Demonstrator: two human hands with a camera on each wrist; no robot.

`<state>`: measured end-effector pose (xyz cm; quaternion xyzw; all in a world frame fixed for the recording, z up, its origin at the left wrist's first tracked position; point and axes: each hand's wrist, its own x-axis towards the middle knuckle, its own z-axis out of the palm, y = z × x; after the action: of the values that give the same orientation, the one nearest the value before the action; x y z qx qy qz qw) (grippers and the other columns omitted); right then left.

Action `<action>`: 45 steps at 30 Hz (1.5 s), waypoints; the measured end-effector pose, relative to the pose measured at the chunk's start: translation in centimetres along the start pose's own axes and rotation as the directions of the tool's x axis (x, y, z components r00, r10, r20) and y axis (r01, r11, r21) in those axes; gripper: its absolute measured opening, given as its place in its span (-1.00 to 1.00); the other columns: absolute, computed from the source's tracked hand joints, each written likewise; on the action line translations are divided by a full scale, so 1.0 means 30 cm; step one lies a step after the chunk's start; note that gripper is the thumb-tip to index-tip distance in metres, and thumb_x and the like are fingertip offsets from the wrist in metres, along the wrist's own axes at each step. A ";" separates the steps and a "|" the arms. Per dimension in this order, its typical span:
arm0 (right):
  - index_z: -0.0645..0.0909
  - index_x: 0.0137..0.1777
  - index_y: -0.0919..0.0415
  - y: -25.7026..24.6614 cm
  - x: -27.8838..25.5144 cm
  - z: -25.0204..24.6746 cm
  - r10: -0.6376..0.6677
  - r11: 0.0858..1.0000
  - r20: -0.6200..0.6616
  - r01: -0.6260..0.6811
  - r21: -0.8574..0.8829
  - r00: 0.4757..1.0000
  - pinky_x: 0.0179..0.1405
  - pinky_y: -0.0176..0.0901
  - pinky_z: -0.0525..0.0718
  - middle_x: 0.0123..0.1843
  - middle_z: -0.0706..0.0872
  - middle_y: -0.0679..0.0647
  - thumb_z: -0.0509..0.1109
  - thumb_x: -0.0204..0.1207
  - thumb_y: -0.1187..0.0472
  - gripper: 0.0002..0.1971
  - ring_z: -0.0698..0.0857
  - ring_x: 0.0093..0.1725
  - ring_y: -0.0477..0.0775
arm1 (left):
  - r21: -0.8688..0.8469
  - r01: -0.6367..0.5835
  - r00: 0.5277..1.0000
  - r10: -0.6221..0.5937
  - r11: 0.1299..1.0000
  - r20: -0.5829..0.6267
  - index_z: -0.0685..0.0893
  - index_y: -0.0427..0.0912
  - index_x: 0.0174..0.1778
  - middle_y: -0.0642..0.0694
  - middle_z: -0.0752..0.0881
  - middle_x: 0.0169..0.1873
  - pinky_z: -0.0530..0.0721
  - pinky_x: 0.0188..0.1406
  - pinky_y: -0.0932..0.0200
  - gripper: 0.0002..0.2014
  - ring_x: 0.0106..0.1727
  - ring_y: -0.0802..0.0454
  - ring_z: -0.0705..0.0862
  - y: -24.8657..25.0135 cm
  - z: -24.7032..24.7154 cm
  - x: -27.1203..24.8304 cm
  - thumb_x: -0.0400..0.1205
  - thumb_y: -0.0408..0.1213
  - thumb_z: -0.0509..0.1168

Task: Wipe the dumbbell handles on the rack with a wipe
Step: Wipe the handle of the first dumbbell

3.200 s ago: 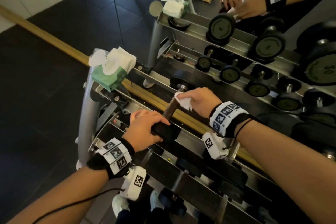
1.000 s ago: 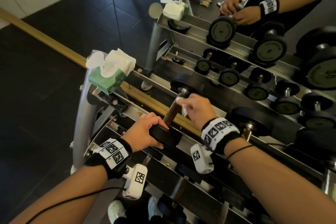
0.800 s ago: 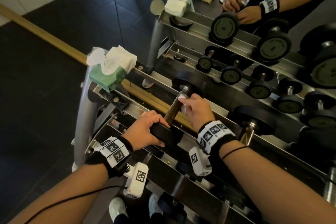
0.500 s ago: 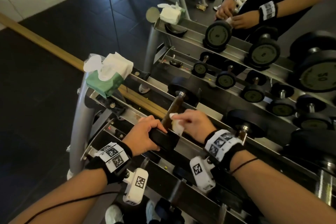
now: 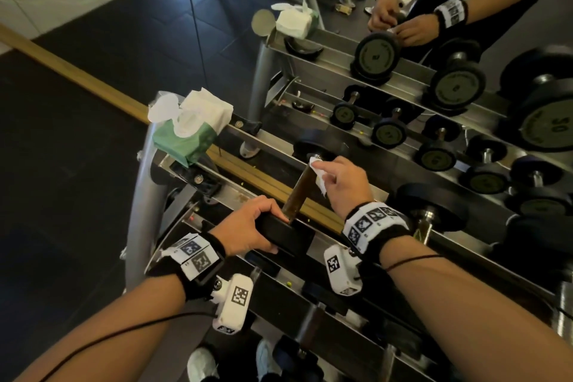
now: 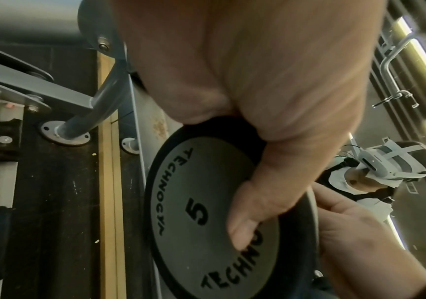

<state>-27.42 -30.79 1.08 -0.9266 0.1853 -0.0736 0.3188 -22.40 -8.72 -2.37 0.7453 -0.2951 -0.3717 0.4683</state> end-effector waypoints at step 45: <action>0.66 0.00 -0.07 -0.025 -0.065 -0.068 0.214 0.977 0.114 -0.215 0.000 0.970 -0.17 -0.18 0.65 -0.05 0.72 0.07 0.50 0.47 0.20 -0.83 0.72 -0.07 0.07 | 0.371 0.060 0.990 -0.008 0.927 -0.139 0.67 0.40 0.09 0.13 0.41 0.07 0.37 0.33 -0.05 -0.49 0.21 0.05 0.29 0.091 0.102 -0.046 0.34 -0.20 0.62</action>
<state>-29.50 -30.64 3.11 -0.9019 0.2654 0.0131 0.3405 -25.96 -10.15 -0.35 0.8493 -0.3153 -0.2653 0.3299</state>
